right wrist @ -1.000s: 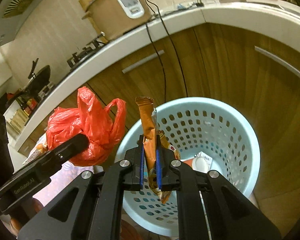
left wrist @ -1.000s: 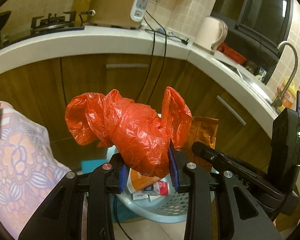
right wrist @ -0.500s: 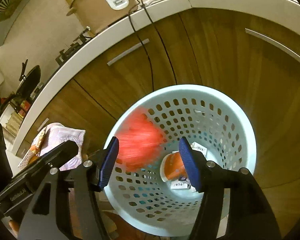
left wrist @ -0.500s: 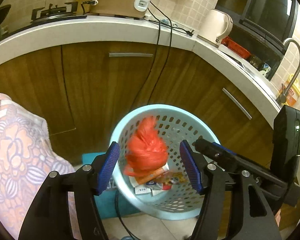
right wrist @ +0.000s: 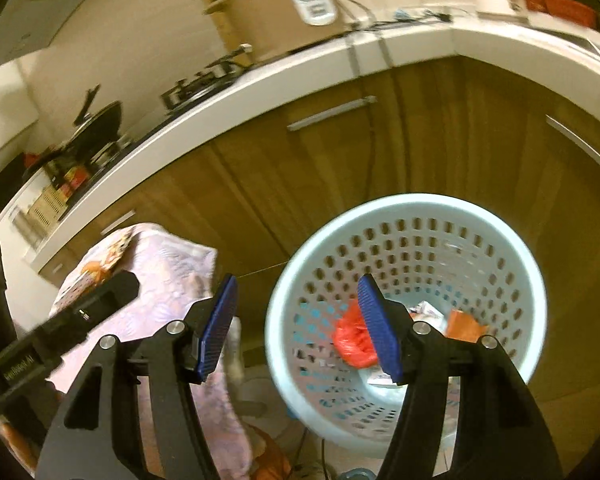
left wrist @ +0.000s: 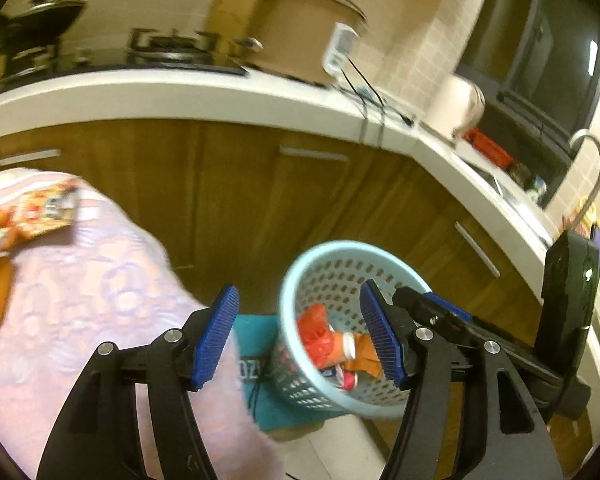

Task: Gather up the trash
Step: 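Move both tools back over the table toward the remaining items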

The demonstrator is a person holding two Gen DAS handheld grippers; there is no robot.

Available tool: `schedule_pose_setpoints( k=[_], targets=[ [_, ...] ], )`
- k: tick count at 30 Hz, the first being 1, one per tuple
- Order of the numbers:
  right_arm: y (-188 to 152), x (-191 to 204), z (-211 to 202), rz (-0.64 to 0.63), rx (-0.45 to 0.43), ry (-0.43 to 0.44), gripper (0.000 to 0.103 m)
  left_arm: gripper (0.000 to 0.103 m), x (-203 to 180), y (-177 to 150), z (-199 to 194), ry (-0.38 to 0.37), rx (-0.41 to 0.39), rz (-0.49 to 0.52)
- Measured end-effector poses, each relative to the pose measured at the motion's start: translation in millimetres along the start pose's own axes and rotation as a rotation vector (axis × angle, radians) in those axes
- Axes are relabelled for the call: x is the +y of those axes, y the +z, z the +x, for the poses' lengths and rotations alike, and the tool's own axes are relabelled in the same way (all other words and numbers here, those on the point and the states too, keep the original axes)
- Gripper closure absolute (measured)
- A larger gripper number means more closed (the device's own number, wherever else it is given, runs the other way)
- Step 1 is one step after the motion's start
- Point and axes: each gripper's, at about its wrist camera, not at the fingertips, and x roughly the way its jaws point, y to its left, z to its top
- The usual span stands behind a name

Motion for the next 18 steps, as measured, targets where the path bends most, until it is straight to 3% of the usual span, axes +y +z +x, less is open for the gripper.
schedule_pose_setpoints(
  k=[11, 18],
  targets=[
    [-12, 122, 17, -0.216, 0.023, 0.097, 0.044, 0.041, 81, 8, -103, 0.166, -0.187, -0.111],
    [-21, 195, 30, -0.331, 0.031, 0.163, 0.044, 0.041, 139, 15, -150, 0.25, -0.257, -0.182]
  ],
)
